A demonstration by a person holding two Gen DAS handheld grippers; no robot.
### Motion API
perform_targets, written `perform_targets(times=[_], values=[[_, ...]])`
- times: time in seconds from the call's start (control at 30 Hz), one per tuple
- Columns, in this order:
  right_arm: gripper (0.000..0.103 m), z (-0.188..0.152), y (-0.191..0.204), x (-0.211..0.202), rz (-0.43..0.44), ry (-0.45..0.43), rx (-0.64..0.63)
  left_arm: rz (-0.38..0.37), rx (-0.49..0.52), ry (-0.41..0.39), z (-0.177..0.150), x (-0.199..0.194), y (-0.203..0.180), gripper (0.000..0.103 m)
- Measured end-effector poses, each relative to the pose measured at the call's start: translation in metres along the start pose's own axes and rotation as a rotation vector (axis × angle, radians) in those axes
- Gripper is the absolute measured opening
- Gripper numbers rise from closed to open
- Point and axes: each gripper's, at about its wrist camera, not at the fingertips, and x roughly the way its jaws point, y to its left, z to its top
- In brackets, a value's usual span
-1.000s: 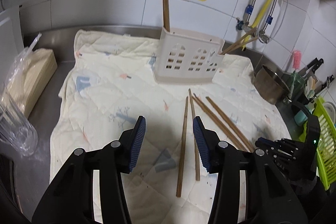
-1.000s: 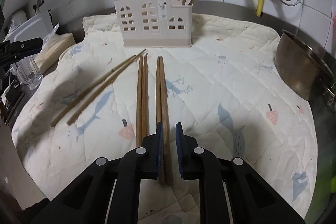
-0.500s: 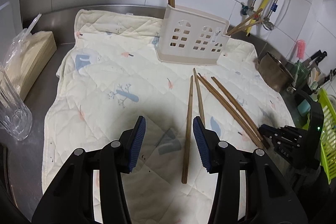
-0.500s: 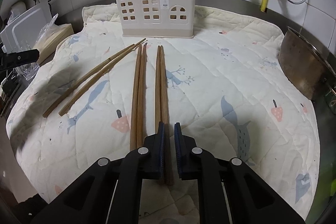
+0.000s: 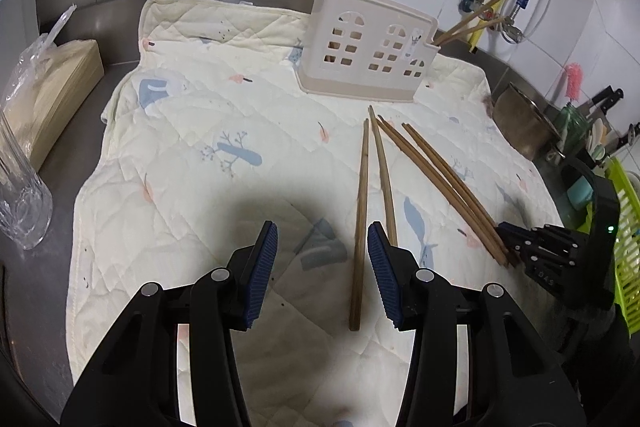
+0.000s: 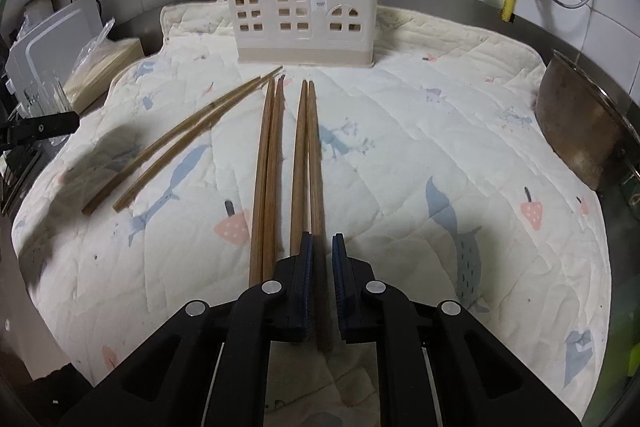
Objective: Organize utensils
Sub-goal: 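Lower the left tool onto a chopstick while the right tool grasps another, then lift the left tool's chopstick into the white holder while the right tool inserts its own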
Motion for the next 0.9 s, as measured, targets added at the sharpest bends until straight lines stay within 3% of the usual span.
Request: perform_targets(times=[0.47,0.7,0.9], values=[[0.007,-0.002,-0.004,-0.001,0.008,-0.036,0.036,-0.092,0.100,0.038,-0.007,0.028,-0.047,0.045],[0.007,-0.002,-0.007,-0.008,0.017,-0.061,0.058,-0.099,0.120,0.097,-0.006,0.060,-0.061,0.028],[0.007,0.003,-0.006,-0.021,0.019,-0.105,0.061,-0.048,0.130,0.109,-0.005,0.075,-0.068,0.025]])
